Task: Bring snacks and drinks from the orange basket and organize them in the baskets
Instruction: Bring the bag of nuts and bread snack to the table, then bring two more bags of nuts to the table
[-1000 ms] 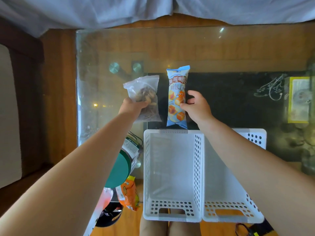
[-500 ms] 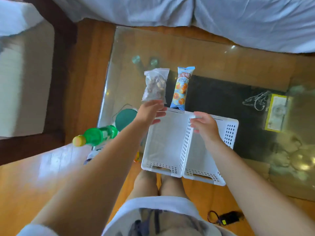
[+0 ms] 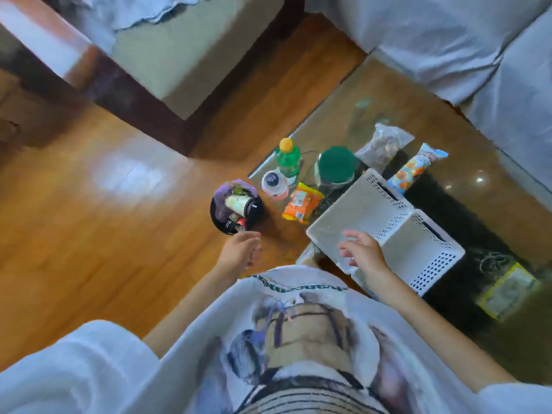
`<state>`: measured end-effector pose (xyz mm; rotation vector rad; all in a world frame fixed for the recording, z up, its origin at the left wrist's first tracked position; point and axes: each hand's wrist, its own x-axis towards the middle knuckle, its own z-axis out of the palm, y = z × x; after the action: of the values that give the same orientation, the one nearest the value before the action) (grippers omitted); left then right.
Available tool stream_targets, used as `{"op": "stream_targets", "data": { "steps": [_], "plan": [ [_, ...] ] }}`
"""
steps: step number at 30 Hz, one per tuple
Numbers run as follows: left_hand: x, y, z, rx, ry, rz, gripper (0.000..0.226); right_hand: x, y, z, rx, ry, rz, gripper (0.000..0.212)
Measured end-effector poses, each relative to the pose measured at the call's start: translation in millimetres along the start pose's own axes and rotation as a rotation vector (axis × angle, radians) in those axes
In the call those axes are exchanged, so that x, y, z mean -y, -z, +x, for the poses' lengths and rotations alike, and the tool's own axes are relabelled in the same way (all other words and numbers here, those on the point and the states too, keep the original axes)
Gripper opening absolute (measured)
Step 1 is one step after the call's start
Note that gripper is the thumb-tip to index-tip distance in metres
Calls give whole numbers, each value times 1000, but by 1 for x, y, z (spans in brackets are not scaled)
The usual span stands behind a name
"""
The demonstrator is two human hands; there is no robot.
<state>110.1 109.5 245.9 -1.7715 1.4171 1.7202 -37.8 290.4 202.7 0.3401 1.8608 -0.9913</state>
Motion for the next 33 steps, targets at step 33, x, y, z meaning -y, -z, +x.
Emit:
{"op": "stream_targets", "data": {
  "steps": [33],
  "plan": [
    [341,396,-37,-512,327,-1413,31,44,-518,-92,324,60,-949,12]
  ]
}}
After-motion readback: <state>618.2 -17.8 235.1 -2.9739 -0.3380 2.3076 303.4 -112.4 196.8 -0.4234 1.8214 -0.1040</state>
